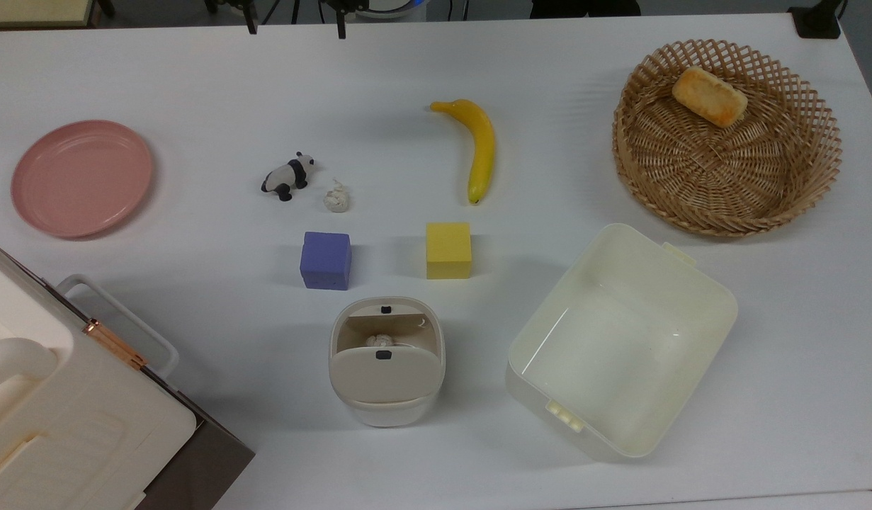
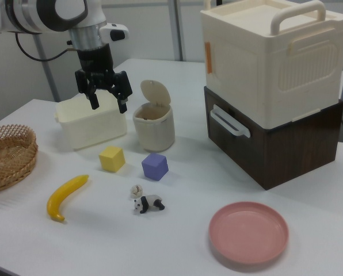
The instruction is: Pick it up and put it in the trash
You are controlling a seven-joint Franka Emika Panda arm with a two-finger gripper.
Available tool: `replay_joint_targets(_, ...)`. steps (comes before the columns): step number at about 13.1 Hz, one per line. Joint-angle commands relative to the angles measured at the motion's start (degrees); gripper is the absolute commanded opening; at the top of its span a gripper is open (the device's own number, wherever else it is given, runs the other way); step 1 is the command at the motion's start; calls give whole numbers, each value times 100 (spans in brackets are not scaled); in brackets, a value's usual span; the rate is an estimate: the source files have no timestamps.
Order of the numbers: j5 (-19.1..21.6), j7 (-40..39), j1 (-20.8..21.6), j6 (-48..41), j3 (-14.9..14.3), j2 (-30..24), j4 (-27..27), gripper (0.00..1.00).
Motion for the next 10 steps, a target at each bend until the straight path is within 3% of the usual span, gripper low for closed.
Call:
replay_joint_targets(1, 25, 22, 16, 9, -5, -48, -75, 100)
replay_joint_targets(10, 96, -23, 25, 10, -5, -39, -75, 100)
